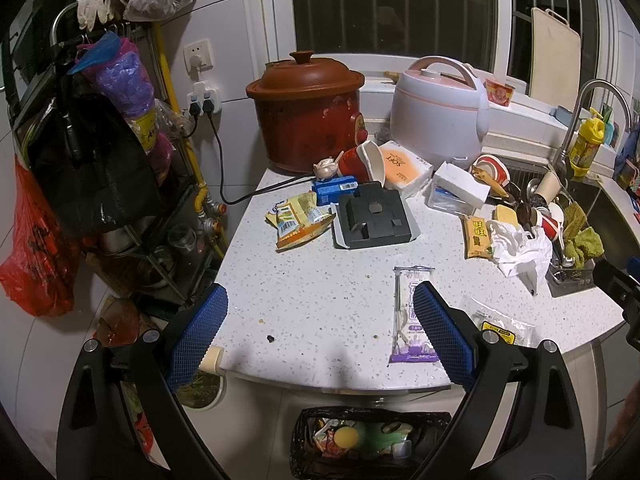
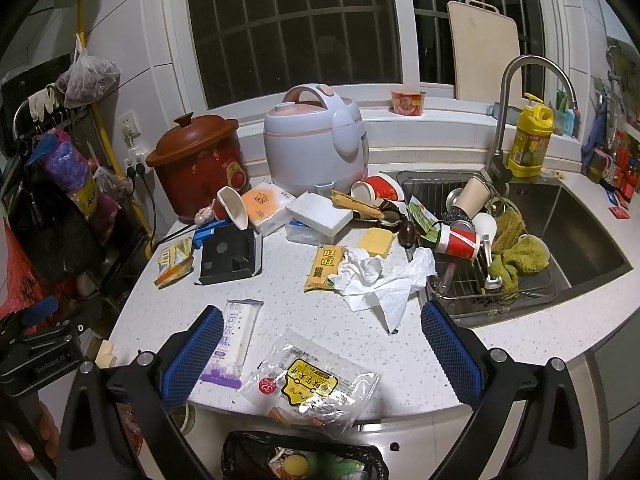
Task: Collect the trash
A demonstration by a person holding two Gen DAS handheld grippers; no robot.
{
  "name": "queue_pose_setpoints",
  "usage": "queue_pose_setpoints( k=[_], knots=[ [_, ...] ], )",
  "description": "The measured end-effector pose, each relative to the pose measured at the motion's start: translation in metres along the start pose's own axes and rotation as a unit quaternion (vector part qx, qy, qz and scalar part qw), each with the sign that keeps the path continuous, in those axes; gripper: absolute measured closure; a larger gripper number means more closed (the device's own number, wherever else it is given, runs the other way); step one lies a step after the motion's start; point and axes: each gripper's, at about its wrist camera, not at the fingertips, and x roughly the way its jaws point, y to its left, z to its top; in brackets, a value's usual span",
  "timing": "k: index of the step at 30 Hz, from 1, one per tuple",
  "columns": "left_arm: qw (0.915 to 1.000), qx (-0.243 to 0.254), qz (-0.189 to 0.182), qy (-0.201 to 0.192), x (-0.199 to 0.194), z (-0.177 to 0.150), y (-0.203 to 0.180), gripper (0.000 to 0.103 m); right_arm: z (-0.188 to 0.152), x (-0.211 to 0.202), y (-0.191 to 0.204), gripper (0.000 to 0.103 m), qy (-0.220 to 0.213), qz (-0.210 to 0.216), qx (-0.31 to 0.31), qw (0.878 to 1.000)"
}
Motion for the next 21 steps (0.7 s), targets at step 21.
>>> queue_pose_setpoints(
  k=[21],
  knots=[
    [1.0000, 0.001, 0.000, 0.003, -0.0006, -0.0005, -0.0002, 0.011, 0.0030, -0.0030, 0.0029, 0.005, -0.003, -0.002, -0.003, 1.000]
  ],
)
